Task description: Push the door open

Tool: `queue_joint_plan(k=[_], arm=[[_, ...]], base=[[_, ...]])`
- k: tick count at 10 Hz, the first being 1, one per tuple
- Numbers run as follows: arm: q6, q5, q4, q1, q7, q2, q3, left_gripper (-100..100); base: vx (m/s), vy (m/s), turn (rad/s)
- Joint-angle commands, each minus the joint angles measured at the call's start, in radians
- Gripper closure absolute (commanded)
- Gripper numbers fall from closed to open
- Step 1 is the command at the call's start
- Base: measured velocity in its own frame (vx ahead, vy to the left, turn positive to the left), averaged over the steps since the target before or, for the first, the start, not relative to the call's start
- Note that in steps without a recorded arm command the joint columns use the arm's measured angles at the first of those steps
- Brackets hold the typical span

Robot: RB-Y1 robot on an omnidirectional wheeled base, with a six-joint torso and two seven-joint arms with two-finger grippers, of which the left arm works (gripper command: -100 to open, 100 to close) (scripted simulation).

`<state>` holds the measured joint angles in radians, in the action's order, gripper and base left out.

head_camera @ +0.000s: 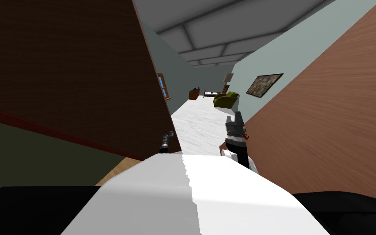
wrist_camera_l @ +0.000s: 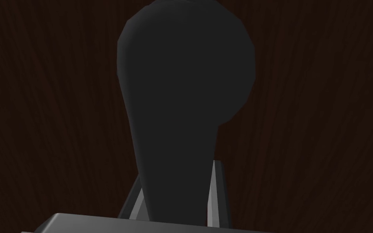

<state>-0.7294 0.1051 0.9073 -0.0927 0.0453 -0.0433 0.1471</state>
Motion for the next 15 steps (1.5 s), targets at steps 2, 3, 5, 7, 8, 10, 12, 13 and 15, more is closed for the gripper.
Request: queue_joint_plan(k=[2,3,5,7,8,10,12,13,15], arm=[[-0.006,0.013,0.0,0.006,0.007,-0.02,0.027,100],[-0.006,0.017,-0.001,0.006,0.01,-0.024,0.035,100],[-0.007,0.027,-0.002,0.007,0.015,-0.032,0.054,100],[-0.007,0.032,-0.002,0.007,0.019,-0.035,0.064,100],[-0.007,0.043,-0.004,0.008,0.025,-0.04,0.086,100],[-0.008,0.052,-0.004,0.008,0.03,-0.042,0.103,100],[-0.008,0.063,-0.006,0.009,0.037,-0.042,0.125,100],[-0.008,0.069,-0.006,0.009,0.04,-0.041,0.137,100],[-0.009,0.081,-0.008,0.01,0.047,-0.037,0.159,100]], base=[[0.188,-0.022,0.04],[0.182,-0.039,0.052],[0.188,-0.021,0.043],[0.167,-0.017,0.031],[0.203,-0.003,0.075],[0.195,-0.04,0.058],[0.175,-0.034,0.062],[0.203,-0.016,0.055],[0.214,-0.013,0.062]])
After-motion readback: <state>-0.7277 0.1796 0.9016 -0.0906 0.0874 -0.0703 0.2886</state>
